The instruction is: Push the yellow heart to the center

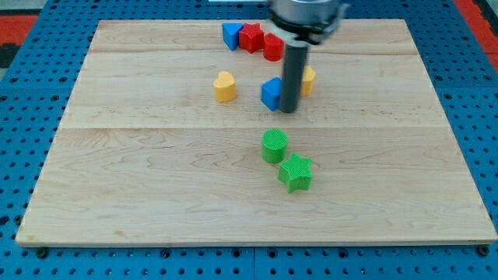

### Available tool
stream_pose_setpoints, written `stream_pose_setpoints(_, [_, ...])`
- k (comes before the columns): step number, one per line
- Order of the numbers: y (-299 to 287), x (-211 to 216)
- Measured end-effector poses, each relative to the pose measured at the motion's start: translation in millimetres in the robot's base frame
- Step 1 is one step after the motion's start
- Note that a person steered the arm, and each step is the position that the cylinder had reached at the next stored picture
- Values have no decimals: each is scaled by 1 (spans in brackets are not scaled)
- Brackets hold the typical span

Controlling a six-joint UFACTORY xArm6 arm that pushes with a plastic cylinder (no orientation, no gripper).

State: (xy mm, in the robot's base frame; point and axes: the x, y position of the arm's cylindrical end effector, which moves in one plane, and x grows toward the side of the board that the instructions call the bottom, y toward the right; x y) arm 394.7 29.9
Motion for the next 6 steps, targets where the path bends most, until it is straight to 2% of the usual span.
stream_pose_setpoints(1, [-51,-42])
stream_pose_setpoints(2, [-56,-79])
stream_pose_setpoints(3, [-59,-81])
stream_pose_setpoints(4, [-116,-80])
stream_pose_setpoints(5, [-106,-51])
stream_pose_setpoints(6, [-36,-37])
